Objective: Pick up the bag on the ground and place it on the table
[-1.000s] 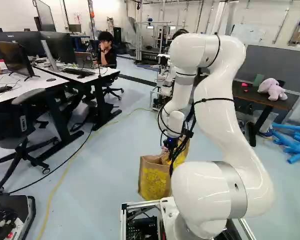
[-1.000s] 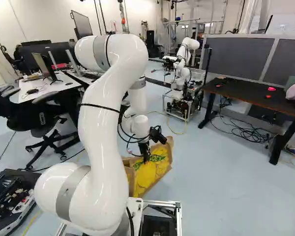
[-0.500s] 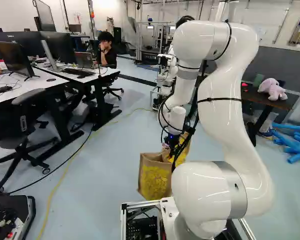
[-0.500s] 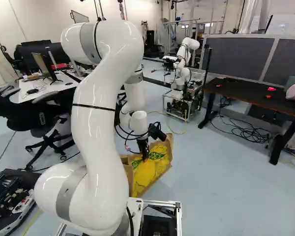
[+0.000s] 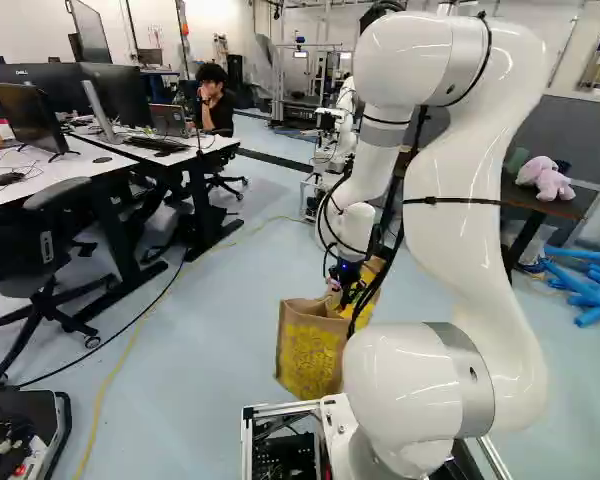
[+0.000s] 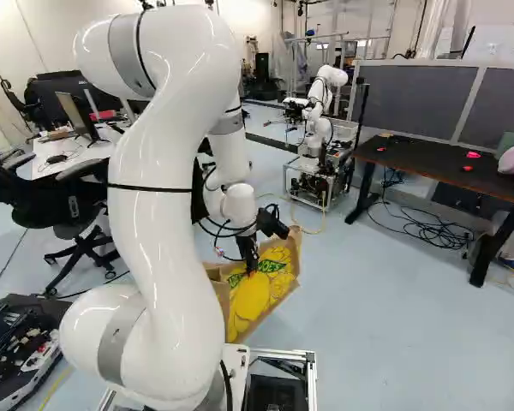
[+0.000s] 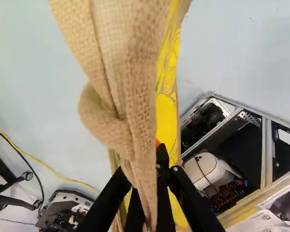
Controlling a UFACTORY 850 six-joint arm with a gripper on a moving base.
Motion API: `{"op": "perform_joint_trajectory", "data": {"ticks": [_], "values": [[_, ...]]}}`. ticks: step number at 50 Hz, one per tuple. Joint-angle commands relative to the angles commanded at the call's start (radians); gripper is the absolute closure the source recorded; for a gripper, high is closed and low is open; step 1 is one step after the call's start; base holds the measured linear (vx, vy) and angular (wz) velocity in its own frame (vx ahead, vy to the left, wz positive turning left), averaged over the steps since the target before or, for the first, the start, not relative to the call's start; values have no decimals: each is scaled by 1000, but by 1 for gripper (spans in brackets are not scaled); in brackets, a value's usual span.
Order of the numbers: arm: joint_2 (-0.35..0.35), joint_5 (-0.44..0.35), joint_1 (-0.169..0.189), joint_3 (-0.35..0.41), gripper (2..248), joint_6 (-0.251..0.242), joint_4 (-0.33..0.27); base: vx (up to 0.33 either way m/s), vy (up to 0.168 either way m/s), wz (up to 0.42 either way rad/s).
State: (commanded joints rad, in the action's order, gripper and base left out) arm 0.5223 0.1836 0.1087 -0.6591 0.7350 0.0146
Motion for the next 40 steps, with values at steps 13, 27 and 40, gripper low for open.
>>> {"op": "perform_joint_trajectory", "data": {"ticks": [13, 27, 40], "values": [[-61, 29, -3, 18, 229, 0, 0, 0, 0, 0], [-123, 32, -4, 32, 229, 0, 0, 0, 0, 0], [-173, 47, -1, 31, 229, 0, 0, 0, 0, 0]]}}
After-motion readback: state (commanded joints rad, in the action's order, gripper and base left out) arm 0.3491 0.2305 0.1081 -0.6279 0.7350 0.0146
